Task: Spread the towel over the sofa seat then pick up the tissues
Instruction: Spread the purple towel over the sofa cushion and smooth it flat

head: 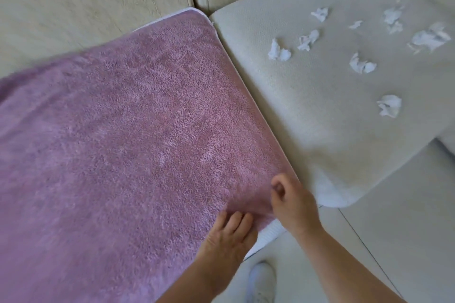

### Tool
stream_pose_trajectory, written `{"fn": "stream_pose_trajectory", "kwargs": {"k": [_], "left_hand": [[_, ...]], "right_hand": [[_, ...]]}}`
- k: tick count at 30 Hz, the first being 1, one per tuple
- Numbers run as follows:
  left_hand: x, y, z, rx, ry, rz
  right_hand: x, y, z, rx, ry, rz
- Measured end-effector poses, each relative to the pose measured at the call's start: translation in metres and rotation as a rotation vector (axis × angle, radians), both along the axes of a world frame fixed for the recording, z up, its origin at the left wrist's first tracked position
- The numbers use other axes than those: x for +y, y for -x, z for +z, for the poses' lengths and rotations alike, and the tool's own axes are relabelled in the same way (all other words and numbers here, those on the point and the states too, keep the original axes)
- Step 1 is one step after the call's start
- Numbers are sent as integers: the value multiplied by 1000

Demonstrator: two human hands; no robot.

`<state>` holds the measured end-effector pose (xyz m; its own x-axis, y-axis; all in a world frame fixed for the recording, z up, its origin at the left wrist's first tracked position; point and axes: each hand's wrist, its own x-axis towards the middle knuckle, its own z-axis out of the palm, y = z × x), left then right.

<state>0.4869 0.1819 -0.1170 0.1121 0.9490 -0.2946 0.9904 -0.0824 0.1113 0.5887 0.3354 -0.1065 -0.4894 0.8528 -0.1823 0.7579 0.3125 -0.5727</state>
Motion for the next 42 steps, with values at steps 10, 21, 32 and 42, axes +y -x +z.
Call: {"fn": "stream_pose_trajectory", "kwargs": {"k": [10, 21, 32, 42], "left_hand": [[-20, 18, 25, 89, 196, 10], [-63, 31, 24, -136, -2, 108], [-168, 68, 25, -144, 111, 222], [-249, 221, 50, -132, -7, 798]], "right_hand": [[-79, 32, 8, -21, -35, -98], [-136, 7, 8, -115, -10, -63], [-163, 91, 41, -335, 17, 482], [-260, 270, 51, -321, 1, 672]]}}
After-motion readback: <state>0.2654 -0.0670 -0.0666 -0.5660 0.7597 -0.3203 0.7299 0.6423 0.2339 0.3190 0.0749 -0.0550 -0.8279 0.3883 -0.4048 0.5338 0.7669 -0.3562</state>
